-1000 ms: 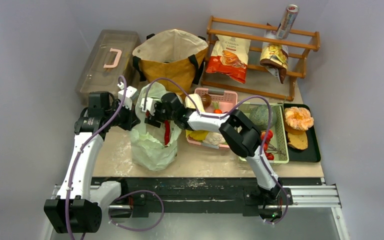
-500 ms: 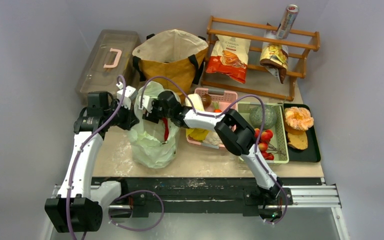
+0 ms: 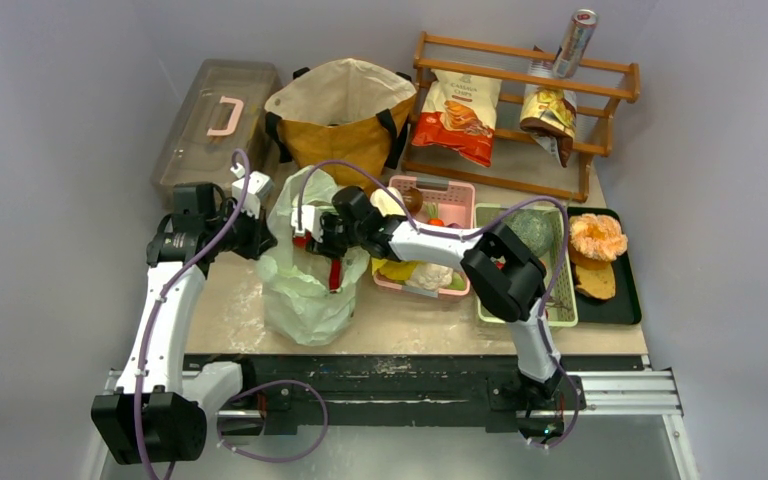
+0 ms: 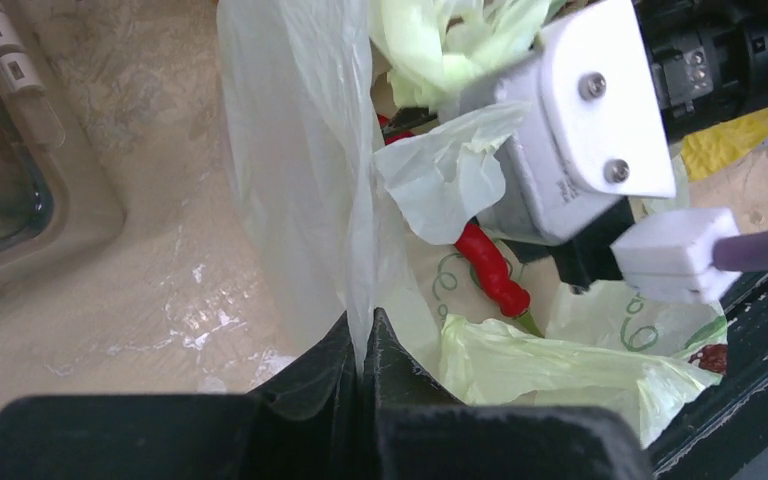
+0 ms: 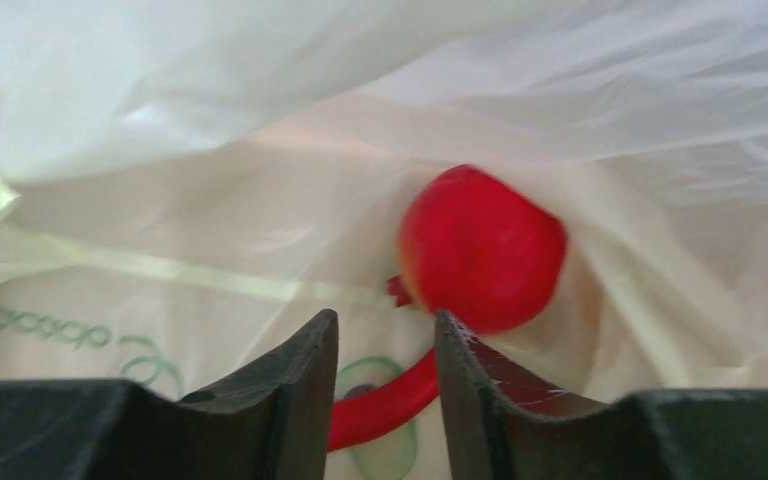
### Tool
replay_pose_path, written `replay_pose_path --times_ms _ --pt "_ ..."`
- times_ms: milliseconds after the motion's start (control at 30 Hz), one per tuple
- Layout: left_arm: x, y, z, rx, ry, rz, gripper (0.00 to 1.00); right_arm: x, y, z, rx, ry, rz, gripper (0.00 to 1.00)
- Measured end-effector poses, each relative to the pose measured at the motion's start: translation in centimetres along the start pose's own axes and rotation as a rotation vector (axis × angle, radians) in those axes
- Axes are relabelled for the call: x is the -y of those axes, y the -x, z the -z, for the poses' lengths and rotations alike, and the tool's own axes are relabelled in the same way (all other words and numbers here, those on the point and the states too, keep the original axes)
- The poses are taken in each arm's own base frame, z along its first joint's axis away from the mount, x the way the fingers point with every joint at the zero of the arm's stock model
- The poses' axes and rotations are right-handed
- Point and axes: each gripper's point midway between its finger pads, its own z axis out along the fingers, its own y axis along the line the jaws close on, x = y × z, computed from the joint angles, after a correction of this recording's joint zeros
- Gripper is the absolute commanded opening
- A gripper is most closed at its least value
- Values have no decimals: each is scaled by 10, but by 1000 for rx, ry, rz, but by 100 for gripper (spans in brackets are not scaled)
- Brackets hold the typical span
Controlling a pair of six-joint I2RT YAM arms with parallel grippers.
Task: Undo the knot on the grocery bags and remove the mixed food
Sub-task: Pick up the fake fruit from the takeout bag.
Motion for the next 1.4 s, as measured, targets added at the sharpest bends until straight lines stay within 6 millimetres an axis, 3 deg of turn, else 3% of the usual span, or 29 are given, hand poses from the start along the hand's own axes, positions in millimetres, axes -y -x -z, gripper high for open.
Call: replay_pose_path --times_ms 233,467,633,933,1033,1267,1400 --pt "0 0 0 3 -4 -6 0 -17 -8 11 -20 48 -32 65" --pt "0 0 0 4 -9 -9 0 -1 11 7 51 -16 -44 71" --pt "0 0 0 3 -10 -9 0 17 19 -13 80 -69 -56 77" --pt "0 0 0 2 -9 -8 0 15 -31 -47 -15 -82 -83 79" --pt "0 0 0 2 -9 -8 0 15 -42 -54 -46 -84 -90 76" --pt "0 0 0 2 -9 -8 0 20 -39 -58 -41 -100 -83 47" --pt "0 0 0 2 -9 -8 0 16 -40 -54 -37 -96 -88 43"
